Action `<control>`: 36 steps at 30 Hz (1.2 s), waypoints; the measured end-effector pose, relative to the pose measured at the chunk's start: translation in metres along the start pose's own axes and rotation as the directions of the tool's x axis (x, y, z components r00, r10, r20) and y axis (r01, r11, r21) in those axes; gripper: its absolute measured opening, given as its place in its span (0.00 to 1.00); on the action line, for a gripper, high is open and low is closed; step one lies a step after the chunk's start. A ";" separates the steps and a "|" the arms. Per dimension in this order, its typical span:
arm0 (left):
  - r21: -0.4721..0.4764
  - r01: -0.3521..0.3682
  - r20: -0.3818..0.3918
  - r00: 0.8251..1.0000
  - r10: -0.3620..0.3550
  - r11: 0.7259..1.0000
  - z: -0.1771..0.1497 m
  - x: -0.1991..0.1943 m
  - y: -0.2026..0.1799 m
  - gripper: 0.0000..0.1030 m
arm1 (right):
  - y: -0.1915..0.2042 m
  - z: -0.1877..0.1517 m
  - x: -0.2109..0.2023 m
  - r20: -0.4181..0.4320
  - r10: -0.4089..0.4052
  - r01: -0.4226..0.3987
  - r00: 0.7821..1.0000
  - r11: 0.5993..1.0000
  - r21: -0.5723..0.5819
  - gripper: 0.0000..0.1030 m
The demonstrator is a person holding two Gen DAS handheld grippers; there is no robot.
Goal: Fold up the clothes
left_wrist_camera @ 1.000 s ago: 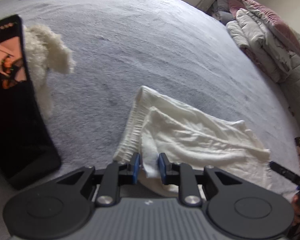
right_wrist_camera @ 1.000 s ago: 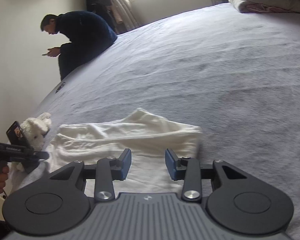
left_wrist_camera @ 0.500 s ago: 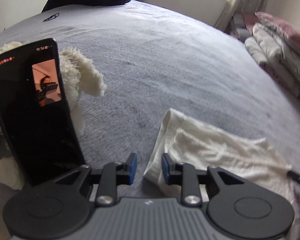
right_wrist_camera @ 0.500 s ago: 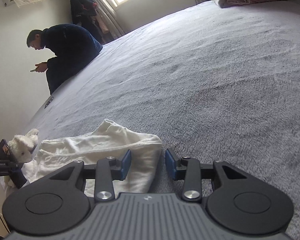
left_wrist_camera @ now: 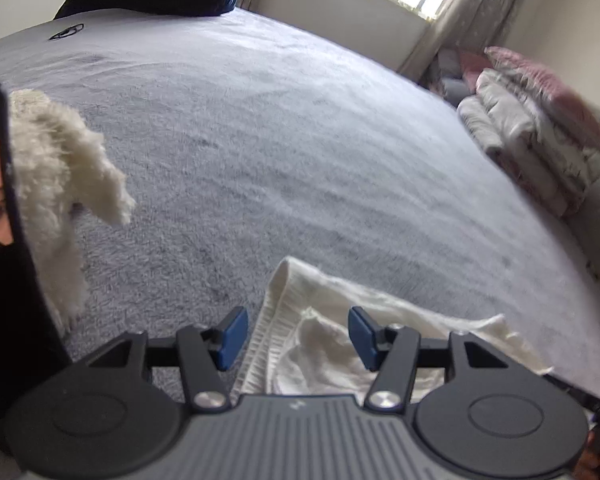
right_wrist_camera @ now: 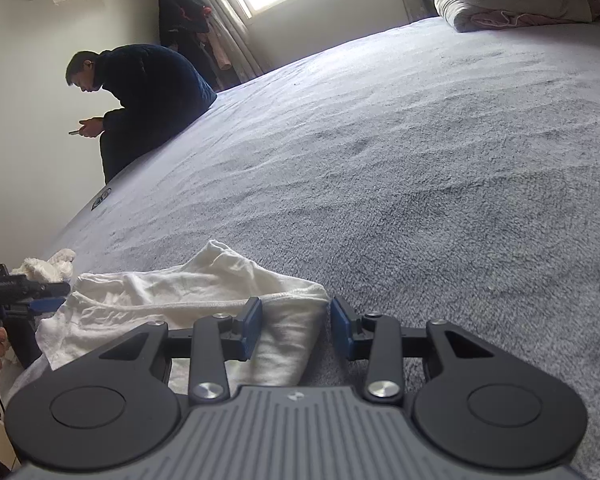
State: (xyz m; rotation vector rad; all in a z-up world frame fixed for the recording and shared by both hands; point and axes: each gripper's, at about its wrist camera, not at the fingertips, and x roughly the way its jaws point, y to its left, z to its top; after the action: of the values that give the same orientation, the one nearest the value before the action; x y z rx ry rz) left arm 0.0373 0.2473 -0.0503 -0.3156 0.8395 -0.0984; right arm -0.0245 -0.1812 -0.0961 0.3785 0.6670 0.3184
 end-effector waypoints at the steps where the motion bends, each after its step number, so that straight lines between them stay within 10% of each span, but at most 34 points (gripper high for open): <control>1: 0.013 -0.025 -0.016 1.000 0.026 1.000 -0.001 0.005 -0.002 0.55 | 0.000 0.000 0.000 0.004 -0.001 0.001 1.000 1.000 -0.002 0.40; 5: 0.033 -0.075 0.005 0.997 0.075 0.997 -0.004 0.010 -0.005 0.40 | 0.002 0.000 0.001 0.012 -0.012 0.012 1.000 1.000 -0.027 0.11; 9: 0.061 -0.094 0.052 0.994 0.091 0.994 -0.012 0.013 -0.009 0.35 | -0.002 0.000 0.002 0.038 -0.023 0.023 0.999 1.000 -0.006 0.09; 22: 0.163 -0.179 0.219 0.965 0.141 0.970 -0.038 -0.034 -0.029 0.48 | 0.009 0.003 -0.018 -0.105 -0.008 0.011 0.994 1.000 0.024 0.36; 36: 0.119 -0.193 0.100 0.978 0.182 0.974 -0.058 -0.023 -0.015 0.47 | 0.008 -0.028 -0.057 -0.329 0.163 -0.095 0.930 0.972 0.214 0.35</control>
State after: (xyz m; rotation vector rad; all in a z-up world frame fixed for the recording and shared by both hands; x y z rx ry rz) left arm -0.0207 0.2242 -0.0656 -0.1180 0.7672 0.0384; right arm -0.0861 -0.1901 -0.0825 0.5628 1.0257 0.4534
